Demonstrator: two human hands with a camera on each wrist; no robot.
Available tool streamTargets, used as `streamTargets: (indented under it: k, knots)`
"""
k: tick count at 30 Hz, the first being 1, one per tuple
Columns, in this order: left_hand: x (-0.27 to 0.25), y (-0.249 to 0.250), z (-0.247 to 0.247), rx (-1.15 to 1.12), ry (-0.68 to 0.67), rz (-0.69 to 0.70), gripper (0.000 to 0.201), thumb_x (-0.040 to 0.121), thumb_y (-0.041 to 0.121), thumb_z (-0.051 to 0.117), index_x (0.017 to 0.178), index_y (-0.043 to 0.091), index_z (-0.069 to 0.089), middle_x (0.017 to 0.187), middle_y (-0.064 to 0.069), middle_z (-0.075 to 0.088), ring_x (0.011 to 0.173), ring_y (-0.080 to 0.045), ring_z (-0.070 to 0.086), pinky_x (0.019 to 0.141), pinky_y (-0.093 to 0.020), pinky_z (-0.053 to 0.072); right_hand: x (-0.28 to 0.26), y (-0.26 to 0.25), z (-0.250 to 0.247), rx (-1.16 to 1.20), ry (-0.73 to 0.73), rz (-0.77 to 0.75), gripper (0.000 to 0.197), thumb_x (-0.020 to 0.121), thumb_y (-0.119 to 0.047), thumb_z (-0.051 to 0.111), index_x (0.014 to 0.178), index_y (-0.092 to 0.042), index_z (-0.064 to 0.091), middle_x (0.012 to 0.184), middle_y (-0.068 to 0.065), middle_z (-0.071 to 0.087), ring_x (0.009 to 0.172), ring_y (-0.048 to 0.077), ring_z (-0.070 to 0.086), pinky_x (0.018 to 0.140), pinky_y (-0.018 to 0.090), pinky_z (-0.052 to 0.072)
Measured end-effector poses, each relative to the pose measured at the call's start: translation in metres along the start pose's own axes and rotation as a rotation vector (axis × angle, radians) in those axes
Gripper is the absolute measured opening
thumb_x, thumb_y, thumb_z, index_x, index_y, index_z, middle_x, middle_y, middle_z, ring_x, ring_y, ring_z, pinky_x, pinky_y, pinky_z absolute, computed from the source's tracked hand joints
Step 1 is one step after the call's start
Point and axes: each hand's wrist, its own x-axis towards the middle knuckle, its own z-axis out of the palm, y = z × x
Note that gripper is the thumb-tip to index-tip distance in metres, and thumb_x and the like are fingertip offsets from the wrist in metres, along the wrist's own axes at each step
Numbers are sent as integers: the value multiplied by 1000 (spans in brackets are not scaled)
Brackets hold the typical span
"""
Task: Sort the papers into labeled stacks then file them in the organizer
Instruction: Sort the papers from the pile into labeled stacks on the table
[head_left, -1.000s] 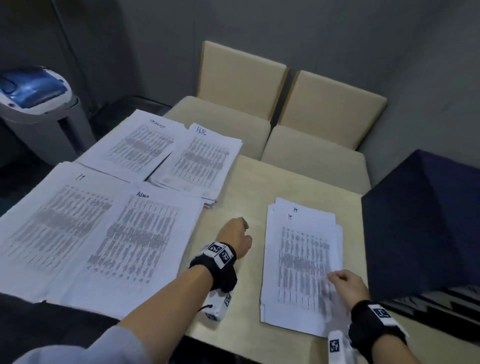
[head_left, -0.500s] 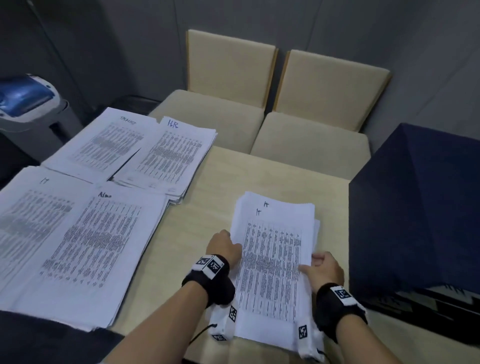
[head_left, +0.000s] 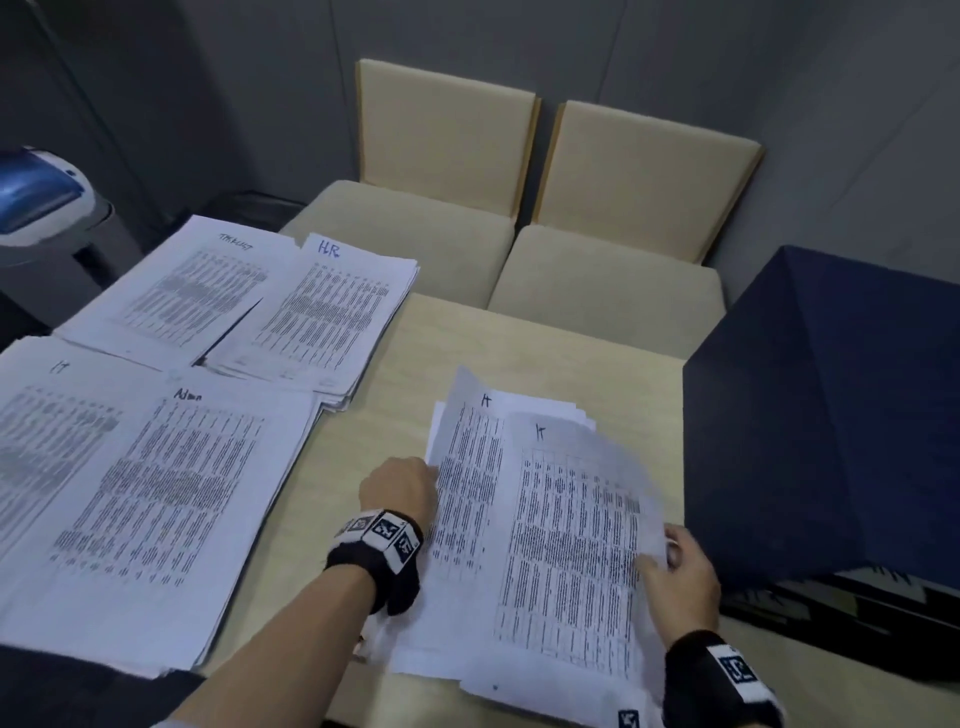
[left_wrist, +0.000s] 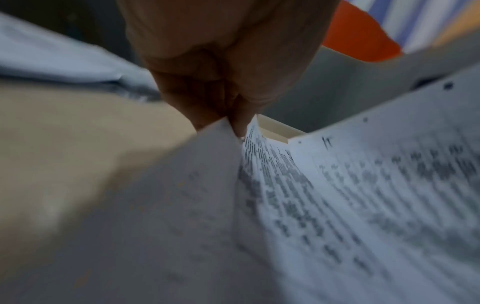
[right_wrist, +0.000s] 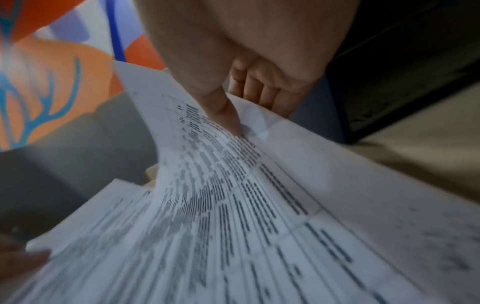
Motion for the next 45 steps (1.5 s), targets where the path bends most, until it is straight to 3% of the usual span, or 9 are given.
streamTargets:
  k: [4, 8, 12, 16, 20, 28, 34, 39, 45]
  knots:
    - [-4, -11, -13, -74, 53, 130, 40, 101, 43, 37, 85, 19, 64, 71, -1, 60, 64, -24, 54, 57, -26, 40, 1, -5, 5, 363, -106, 224, 15, 81, 14, 62, 88, 1, 68, 93, 18, 71, 88, 32, 66, 78, 35, 52]
    - [-6, -24, -10, -730, -62, 286, 27, 94, 43, 50, 97, 21, 66, 81, 3, 67, 76, -22, 61, 66, -29, 44, 0, -16, 11, 475, -143, 234, 21, 80, 13, 63, 100, 12, 67, 100, 25, 71, 95, 39, 67, 69, 32, 51]
    - [-19, -22, -11, -1222, -338, 58, 16, 94, 16, 56, 89, 15, 71, 84, 0, 70, 76, -14, 62, 69, -23, 48, -2, -31, 16, 637, -249, 157, 27, 84, 12, 59, 109, 8, 67, 104, 12, 72, 90, 17, 68, 63, 12, 53]
    - [-16, -26, 1, -974, -322, -39, 32, 87, -5, 44, 94, 9, 72, 76, 1, 70, 68, -18, 58, 65, -22, 44, 3, -31, 20, 609, -279, 125, 36, 49, -29, 88, 71, -4, 72, 74, 9, 69, 76, 25, 63, 68, 22, 52]
    - [-9, -30, 19, -537, -189, -88, 34, 87, 22, 61, 117, 9, 55, 118, -11, 57, 100, -27, 59, 86, -31, 47, 0, -22, 15, 508, -179, 147, 18, 74, 6, 74, 88, -2, 69, 83, 9, 75, 90, 32, 70, 69, 31, 49]
    - [-7, -18, 30, -332, -108, -48, 40, 86, 42, 64, 63, 16, 45, 59, 1, 48, 59, -21, 49, 53, -26, 34, -2, -3, 1, 521, -114, 239, 34, 74, 10, 68, 105, 1, 57, 102, 16, 67, 93, 29, 63, 76, 36, 49]
    - [-4, -17, -11, 123, -43, 82, 48, 101, 47, 30, 89, 14, 62, 80, -3, 56, 75, -23, 58, 68, -31, 47, 3, -10, -3, 495, -137, 243, 18, 76, 14, 63, 91, 5, 66, 91, 20, 72, 88, 35, 66, 81, 40, 50]
    - [5, -23, -15, -363, -10, 238, 29, 96, 24, 50, 68, 17, 47, 62, 0, 48, 62, -23, 47, 58, -30, 34, 4, -23, 5, 520, -212, 240, 15, 79, 14, 58, 88, 5, 67, 80, 16, 71, 78, 31, 65, 73, 37, 50]
    - [-12, -30, -1, -911, -476, 293, 17, 80, 8, 57, 88, 2, 71, 83, 0, 69, 73, -15, 62, 74, -29, 47, 6, -25, 17, 535, -233, 258, 20, 78, 11, 64, 98, 10, 65, 91, 19, 74, 91, 36, 68, 87, 42, 51]
